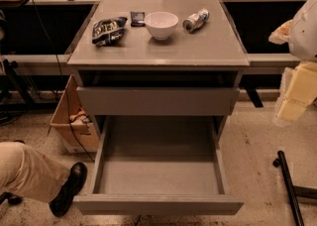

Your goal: Close middle drawer

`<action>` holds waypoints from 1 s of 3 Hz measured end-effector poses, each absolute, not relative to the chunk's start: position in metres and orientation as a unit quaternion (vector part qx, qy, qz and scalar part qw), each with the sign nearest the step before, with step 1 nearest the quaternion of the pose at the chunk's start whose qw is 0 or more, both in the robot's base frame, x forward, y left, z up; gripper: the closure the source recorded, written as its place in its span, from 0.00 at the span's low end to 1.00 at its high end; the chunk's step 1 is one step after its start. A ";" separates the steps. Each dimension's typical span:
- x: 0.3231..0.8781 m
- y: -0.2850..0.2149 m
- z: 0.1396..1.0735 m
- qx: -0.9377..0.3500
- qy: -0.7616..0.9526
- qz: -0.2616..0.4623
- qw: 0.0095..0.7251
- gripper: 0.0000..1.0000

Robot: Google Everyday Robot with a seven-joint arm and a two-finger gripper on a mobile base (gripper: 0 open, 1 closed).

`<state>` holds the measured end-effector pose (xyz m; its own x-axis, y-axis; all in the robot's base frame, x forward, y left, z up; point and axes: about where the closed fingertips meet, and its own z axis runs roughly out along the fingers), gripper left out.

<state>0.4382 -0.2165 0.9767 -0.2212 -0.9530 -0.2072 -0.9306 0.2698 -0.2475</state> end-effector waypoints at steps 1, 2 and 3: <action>0.438 -0.217 0.977 -0.603 0.781 -0.035 0.160 0.00; 0.439 -0.210 0.947 -0.605 0.778 -0.023 0.165 0.00; 0.437 -0.199 0.887 -0.615 0.769 0.005 0.171 0.00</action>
Offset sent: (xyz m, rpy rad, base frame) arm 0.0019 0.0200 -0.1000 0.0817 0.0364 0.0347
